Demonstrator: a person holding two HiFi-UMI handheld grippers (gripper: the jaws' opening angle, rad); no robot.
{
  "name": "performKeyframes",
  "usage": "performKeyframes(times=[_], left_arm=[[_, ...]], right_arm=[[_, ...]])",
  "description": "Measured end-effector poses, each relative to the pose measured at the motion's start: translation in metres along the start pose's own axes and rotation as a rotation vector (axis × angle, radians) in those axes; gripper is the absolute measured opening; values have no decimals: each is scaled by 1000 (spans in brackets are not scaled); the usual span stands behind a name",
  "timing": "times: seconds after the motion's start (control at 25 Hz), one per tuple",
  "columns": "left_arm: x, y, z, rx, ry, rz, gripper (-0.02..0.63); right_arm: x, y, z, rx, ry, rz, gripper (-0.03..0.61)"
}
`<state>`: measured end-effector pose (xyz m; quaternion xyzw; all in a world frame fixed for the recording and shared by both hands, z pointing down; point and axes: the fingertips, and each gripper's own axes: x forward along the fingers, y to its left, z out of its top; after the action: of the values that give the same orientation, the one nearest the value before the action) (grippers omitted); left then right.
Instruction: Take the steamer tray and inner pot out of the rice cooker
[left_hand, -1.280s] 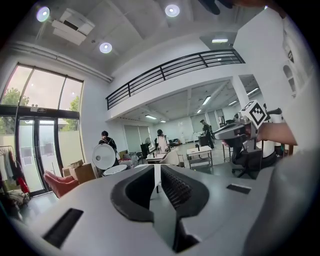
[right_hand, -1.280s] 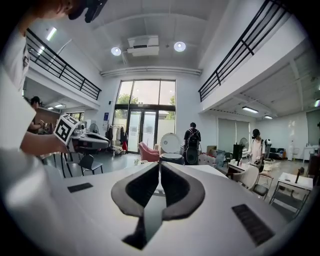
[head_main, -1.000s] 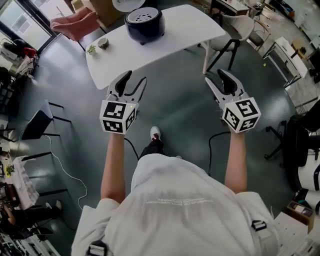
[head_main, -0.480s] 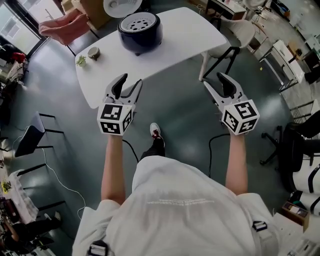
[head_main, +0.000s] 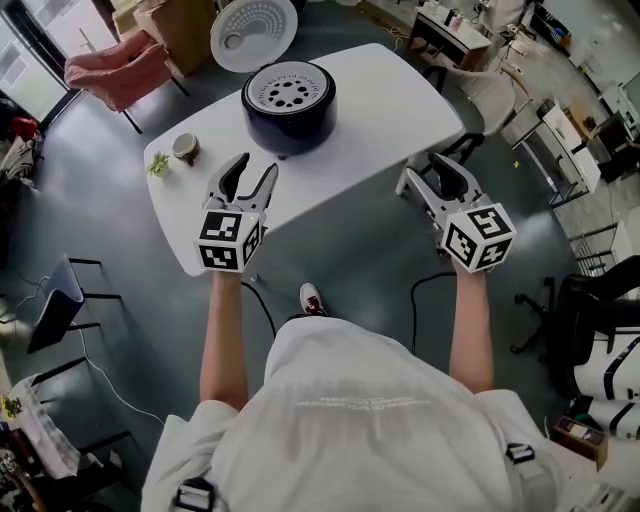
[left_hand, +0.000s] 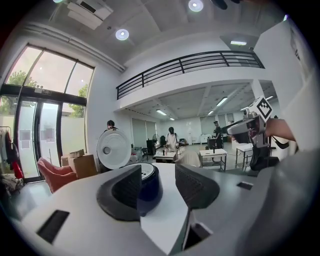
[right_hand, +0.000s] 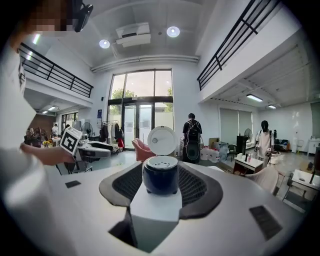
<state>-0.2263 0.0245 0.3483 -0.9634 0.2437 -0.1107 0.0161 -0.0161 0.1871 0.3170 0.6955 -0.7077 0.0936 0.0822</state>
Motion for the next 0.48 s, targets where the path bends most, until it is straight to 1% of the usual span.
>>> performKeyframes(times=[0.16,0.36,0.48], left_arm=[[22,31,-5,-25,13,3,224],[44,47,-17,-20,43,-14,218],[50,57,-35,-64,71,-16,210]], right_arm=[[40,-2,3,-9,46,11,232],[78,-10,-2,23,83,17,222],[102,-2,-5,14,106,41,222]])
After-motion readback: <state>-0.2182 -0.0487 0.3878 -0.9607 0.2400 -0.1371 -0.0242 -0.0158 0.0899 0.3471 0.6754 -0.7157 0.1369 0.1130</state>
